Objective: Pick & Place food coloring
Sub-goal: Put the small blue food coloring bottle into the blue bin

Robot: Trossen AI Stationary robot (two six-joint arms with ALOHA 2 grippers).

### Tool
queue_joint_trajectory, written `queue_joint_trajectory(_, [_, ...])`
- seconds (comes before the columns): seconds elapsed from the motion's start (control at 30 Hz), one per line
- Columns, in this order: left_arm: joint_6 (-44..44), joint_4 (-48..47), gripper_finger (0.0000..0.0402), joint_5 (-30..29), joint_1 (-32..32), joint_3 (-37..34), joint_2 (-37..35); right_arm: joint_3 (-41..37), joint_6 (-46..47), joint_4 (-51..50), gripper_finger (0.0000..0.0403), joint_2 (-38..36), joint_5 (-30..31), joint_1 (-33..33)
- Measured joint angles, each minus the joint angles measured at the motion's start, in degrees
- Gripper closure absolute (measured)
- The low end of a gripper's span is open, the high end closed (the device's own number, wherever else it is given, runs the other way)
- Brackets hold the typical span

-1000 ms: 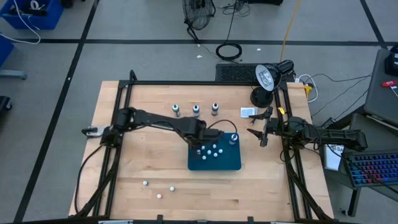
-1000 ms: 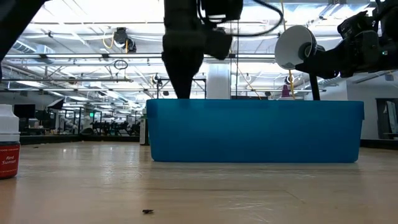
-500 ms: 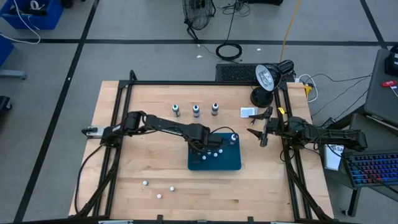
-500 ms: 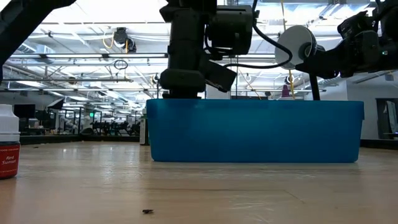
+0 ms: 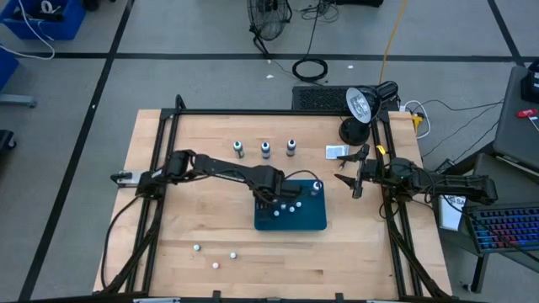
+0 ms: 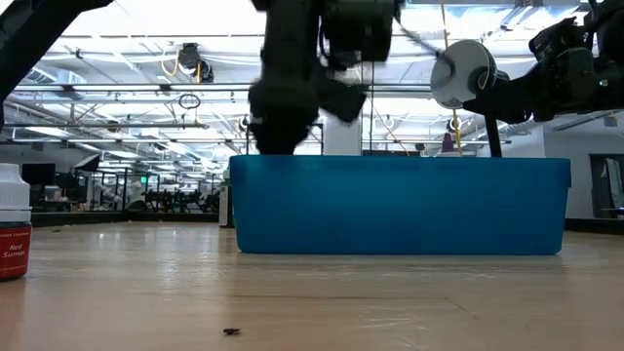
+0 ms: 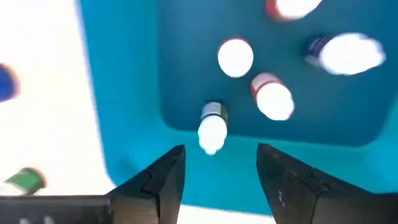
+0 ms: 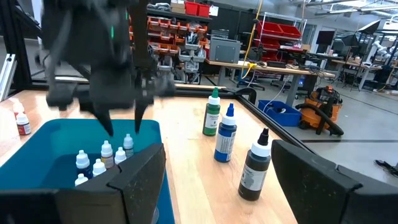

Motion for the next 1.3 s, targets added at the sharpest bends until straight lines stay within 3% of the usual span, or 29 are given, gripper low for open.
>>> queue_joint_trajectory(0.2, [-1.20, -1.54, 0.0198, -2.30, -3.26, -0.90, -11.35, 0.00, 0.00, 0.05, 0.0124, 0.01, 0.01, 0.00])
queue_joint_trajectory(0.3, [-8.52, -1.34, 0.0198, -5.16, -7.16, -5.35, -19.68, -0.02, -0.02, 0.02, 0.0124, 0.02, 0.00, 0.00])
queue_joint_trajectory(0.43, [-29.13, -1.55, 0.0197, -7.87, -13.31, -15.21, -30.00, 0.00, -0.02, 0.05, 0.0124, 0.02, 0.00, 0.02])
queue_joint_trajectory(0.63, [-69.08, -0.98, 0.0197, -5.55, -25.71, -32.36, -40.37, -0.02, -0.02, 0.00, 0.0124, 0.02, 0.01, 0.00])
queue_joint_trajectory(0.8, [-86.73, 5.18, 0.0197, 0.02, -33.25, -43.93, -43.25, 0.00, 0.00, 0.00, 0.0124, 0.02, 0.00, 0.00])
queue_joint_trajectory(1.13, [-89.76, 27.32, 0.0197, 2.32, -38.06, -54.83, -43.30, 0.00, -0.02, 0.00, 0.0124, 0.02, 0.00, 0.01])
queue_joint_trajectory(1.3, [-90.19, 28.83, 0.0197, 5.02, -38.81, -57.58, -43.30, -0.01, -0.02, 0.00, 0.0124, 0.02, 0.01, 0.01])
